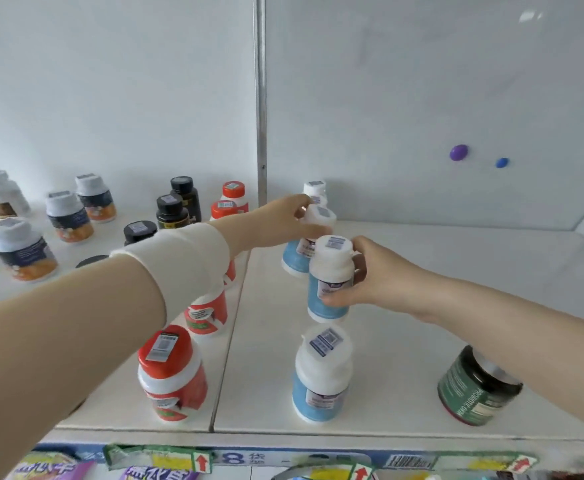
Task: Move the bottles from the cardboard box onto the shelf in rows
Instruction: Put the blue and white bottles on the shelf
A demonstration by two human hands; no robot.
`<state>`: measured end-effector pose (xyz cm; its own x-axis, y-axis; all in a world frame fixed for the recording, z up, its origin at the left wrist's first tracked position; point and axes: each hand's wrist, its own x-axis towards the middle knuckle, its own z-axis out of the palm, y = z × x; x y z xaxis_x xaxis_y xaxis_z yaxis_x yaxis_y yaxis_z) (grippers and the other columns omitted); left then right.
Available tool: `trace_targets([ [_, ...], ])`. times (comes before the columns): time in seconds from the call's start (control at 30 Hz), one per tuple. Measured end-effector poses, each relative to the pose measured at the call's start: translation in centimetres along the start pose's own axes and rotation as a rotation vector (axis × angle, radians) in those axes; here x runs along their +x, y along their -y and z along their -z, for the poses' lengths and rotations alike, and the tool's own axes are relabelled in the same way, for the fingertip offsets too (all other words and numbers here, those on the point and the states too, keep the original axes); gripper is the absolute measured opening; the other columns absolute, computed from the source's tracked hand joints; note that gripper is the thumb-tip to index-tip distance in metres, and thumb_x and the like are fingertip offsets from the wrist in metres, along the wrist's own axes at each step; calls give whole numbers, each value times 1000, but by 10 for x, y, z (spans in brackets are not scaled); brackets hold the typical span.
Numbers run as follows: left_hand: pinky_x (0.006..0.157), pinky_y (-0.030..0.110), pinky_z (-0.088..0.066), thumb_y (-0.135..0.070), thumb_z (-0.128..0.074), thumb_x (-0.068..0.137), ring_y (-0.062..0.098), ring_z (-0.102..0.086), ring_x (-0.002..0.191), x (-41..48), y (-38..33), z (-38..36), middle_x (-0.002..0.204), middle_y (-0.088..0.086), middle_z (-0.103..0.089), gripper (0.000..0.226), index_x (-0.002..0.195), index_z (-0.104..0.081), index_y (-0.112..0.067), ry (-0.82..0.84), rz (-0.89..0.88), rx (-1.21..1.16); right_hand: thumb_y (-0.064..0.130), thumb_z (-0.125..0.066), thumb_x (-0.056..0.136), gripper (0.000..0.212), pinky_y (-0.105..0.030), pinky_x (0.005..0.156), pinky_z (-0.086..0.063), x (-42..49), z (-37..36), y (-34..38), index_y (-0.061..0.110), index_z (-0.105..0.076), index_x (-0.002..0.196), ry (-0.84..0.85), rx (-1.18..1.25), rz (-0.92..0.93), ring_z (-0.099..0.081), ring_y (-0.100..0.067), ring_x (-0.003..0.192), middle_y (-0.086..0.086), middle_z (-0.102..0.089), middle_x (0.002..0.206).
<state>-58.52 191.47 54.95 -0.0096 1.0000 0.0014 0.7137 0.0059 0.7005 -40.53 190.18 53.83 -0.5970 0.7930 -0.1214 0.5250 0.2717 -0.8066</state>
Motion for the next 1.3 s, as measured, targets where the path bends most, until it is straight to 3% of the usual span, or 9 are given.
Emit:
trace_targets([
  [0.13, 86, 29, -54, -34, -69, 81, 20, -63, 100, 10, 9, -7, 112, 3, -63, 46, 119, -53, -14, 48, 10, 24, 18, -80, 70, 56, -21, 76, -48, 6, -7, -1, 19, -44, 112, 28, -74, -22, -55, -2, 85, 11, -57, 99],
  [0.3, 81, 24, -52, -34, -67, 83, 17, -62, 98, 15, 9, -9, 113, 2, -60, 48, 122, -49, -13, 114, 3, 37, 20, -80, 70, 54, -12, 68, -41, 8, -15, -4, 22, -41, 108, 30, -152, -44, -51, 3, 80, 19, -51, 89],
  [0.57, 78, 19, -50, -36, -65, 84, 14, -58, 93, 18, 11, -5, 111, 0, -55, 48, 122, -44, -15, 141, -20, 115, 22, -80, 69, 60, -24, 82, -44, 10, -22, -3, 26, -35, 109, 18, -211, -72, -54, -13, 102, 14, -52, 98],
  [0.8, 79, 23, -48, -40, -66, 83, 15, -57, 95, 17, 11, -9, 117, 0, -55, 54, 126, -42, -19, 139, -33, 178, 22, -80, 70, 61, -8, 67, -38, 7, -24, -6, 26, -34, 110, 15, -158, -96, -50, 3, 83, 23, -46, 88],
  [0.87, 85, 24, -44, -42, -66, 82, 16, -55, 101, 15, 8, -8, 124, -1, -53, 61, 132, -39, -22, 144, -41, 208, 21, -81, 69, 63, -10, 66, -41, 4, -20, -5, 25, -35, 111, 19, -125, -108, -51, 6, 83, 20, -47, 92],
  [0.97, 90, 24, -37, -42, -66, 83, 18, -51, 112, 9, -1, 1, 138, -1, -46, 69, 140, -33, -22, 146, -42, 268, 27, -82, 67, 70, -20, 78, -45, -5, -8, -1, 23, -37, 120, -9, -147, -127, -55, -7, 97, 9, -52, 110],
  [1.03, 86, 22, -34, -39, -65, 84, 14, -50, 107, -2, -10, 12, 138, -2, -47, 65, 139, -35, -20, 118, -47, 292, 30, -81, 68, 73, -24, 84, -42, -13, 5, 3, 21, -37, 126, -47, -181, -132, -53, -11, 104, 3, -51, 122],
  [1.2, 87, 32, -43, -40, -59, 88, 20, -56, 101, -57, -36, 39, 132, 1, -52, 56, 136, -38, -20, -72, -132, 704, 37, -70, 79, 73, -25, 88, -37, -34, 24, 27, 14, -34, 139, -147, -270, -64, -47, -13, 109, -4, -45, 137],
  [1.3, 91, 35, -42, -35, -54, 92, 25, -53, 114, -100, -43, 45, 131, 4, -52, 51, 137, -38, -18, -196, -130, 1016, 40, -61, 86, 67, -29, 92, -38, -45, 14, 43, 11, -32, 140, -233, -427, 26, -47, -21, 122, -6, -42, 141],
])
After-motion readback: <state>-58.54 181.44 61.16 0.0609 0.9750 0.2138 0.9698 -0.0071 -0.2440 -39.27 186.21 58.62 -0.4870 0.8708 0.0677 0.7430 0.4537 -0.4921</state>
